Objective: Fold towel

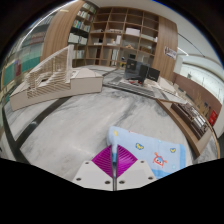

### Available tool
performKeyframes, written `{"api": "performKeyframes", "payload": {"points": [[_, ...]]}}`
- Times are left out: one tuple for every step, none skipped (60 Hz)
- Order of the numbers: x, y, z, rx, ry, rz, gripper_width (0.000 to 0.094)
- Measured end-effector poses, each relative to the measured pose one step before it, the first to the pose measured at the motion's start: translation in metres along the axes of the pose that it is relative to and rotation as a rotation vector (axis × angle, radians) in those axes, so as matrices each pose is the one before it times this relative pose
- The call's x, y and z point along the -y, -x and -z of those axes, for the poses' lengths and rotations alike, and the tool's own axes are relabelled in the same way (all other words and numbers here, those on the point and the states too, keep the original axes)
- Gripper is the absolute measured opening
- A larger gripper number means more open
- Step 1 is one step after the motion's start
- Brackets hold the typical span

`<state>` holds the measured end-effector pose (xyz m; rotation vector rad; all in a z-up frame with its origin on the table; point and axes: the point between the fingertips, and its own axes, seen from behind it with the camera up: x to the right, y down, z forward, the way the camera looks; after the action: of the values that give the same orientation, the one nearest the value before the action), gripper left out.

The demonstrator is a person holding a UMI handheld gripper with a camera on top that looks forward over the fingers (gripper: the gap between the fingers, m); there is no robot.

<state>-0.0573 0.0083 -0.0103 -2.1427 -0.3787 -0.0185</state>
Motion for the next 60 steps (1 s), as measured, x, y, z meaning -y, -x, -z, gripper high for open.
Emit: {"api": "performKeyframes", "payload": {"points": [[0.00067,-0.00175,0.00053,0.00021,-0.00330,-0.0040,0.0015],[0.00053,0.00042,0.00081,0.00278,-0.00153,-0.0068,0.0011],[0.00104,-0.00149,0.00148,0.00144,-0.00203,-0.0074,0.0010],[0.00175,-0.00027,0.00136,0.00420,-0.00292,-0.0093,0.0009],[0.00274,-0.00056,0.00194,0.00452,-0.00577,-0.0099,0.0010],[0.00370,-0.00137,0.00258,0.00341,-0.00802,-0.0102,0.0010],[0.00322,0.00025,0.00343,-0.00015,-0.01048,-0.0116,0.0010],[0.00485,-0.00504,0.00348,0.00101,-0.00959,-0.0139,0.0010],[0.00509,-0.00390,0.00341,-0.00011,-0.01177,-0.0155,0.0010],[0.00518,-0.00427,0.00349,0.00043,-0.01193,-0.0170,0.0010],[0.00513,-0.00422,0.00378,0.00128,-0.01144,-0.0180,0.0010],[0.00500,-0.00465,0.00386,0.00106,-0.00993,-0.0191,0.0011],[0.00459,-0.00378,0.00327,-0.00120,-0.01038,-0.0206,0.0012],[0.00449,-0.00665,0.00370,-0.00247,-0.00798,-0.0223,0.0012],[0.00427,-0.00763,0.00354,-0.00451,-0.00702,-0.0241,0.0013],[0.00349,-0.00791,0.00351,-0.00506,-0.00482,-0.0244,0.0015],[0.00291,-0.00626,0.00263,-0.00597,-0.00259,-0.0229,0.0017],[0.00180,-0.00829,0.00227,-0.00670,0.00141,-0.0188,0.0020],[0.00136,-0.00886,0.00315,-0.00408,-0.00061,-0.0189,0.0023],[0.00112,-0.00865,0.00134,-0.00957,0.00121,-0.0107,0.0024],[0.00061,-0.00991,0.00126,-0.01161,-0.00037,-0.0069,0.0026],[-0.00043,-0.01061,0.00111,-0.01290,-0.00164,-0.0046,0.0027],[-0.00097,-0.01132,-0.00013,-0.01841,0.00107,0.0003,0.0029],[-0.00247,-0.01356,-0.00149,-0.01925,0.00458,-0.0004,0.0030],[-0.00340,-0.01084,-0.00178,-0.02541,0.00961,0.0042,0.0031],[-0.00519,-0.01044,-0.00272,-0.02188,0.01287,0.0035,0.0031],[-0.00566,-0.00942,-0.00229,-0.01923,0.01558,0.0021,0.0031],[-0.00564,-0.00786,-0.00239,-0.01534,0.01512,-0.0005,0.0032],[-0.00546,-0.00654,-0.00255,-0.01098,0.01432,-0.0023,0.0033],[-0.00477,-0.00558,-0.00167,-0.00862,0.01339,-0.0036,0.0033],[-0.00447,-0.00439,-0.00180,-0.00442,0.01090,-0.0054,0.0033],[-0.00392,-0.00731,-0.00448,-0.00167,0.00848,-0.0057,0.0034],[-0.00317,-0.00204,-0.00010,-0.00012,0.00714,-0.0050,0.0034],[-0.00275,-0.00328,0.00017,0.00076,0.00297,-0.0020,0.0034],[-0.00075,-0.00191,-0.00065,0.00035,-0.00116,-0.0007,0.0034],[-0.00006,-0.00233,-0.00046,-0.00120,-0.00395,0.0009,0.0035],[0.00039,-0.00276,-0.00023,-0.00379,-0.00442,0.0011,0.0036],[-0.00001,-0.00325,-0.00005,-0.00673,-0.00251,0.0015,0.0045],[-0.00056,-0.00309,0.00041,-0.00860,0.00025,0.0011,0.0059],[-0.00037,-0.00305,0.00067,-0.00971,0.00084,0.0010,0.0078],[0.00037,-0.00274,0.00061,-0.00866,-0.00048,0.0007,0.0109],[0.00303,0.00062,0.00078,-0.00606,0.00160,-0.0014,0.0212],[-0.00016,-0.00500,0.00009,-0.00464,-0.00483,-0.0011,0.0220],[0.00139,-0.00266,0.00173,-0.00787,-0.00313,-0.0020,0.0323],[0.00135,-0.00310,0.00196,-0.00829,-0.00181,-0.0003,0.0426],[0.00098,-0.00251,0.00221,-0.00689,0.00079,0.0023,0.0530],[0.00045,-0.00196,0.00265,-0.00442,0.00367,0.0040,0.0640],[0.00000,-0.00180,0.00276,-0.00244,0.00488,0.0042,0.0751],[0.00112,-0.00137,0.00367,-0.00153,0.00361,0.0015,0.0840],[0.00127,0.00026,0.00340,0.00218,0.00017,0.0012,0.0836],[0.00063,0.00011,0.00364,0.00415,-0.00076,0.0007,0.0855],[0.00082,-0.00083,0.00419,0.00183,-0.00097,-0.0002,0.0850],[0.00079,-0.00009,0.00476,0.00482,-0.00069,-0.0003,0.0840],[0.00088,0.00021,0.00557,0.00552,-0.00123,-0.0001,0.0838],[0.00128,0.00027,0.00575,0.00509,-0.00343,-0.0001,0.0839],[0.00130,0.00033,0.00652,0.00422,-0.00452,0.0003,0.0839],[0.00144,0.00004,0.00686,0.00291,-0.00588,0.0009,0.0838],[0.00187,-0.00022,0.00918,0.00083,-0.00400,0.0005,0.0835],[0.00132,-0.00007,0.00703,0.00233,-0.00768,0.0014,0.0834],[0.00113,0.00072,0.00776,0.00334,-0.00757,0.0011,0.0835]]}}
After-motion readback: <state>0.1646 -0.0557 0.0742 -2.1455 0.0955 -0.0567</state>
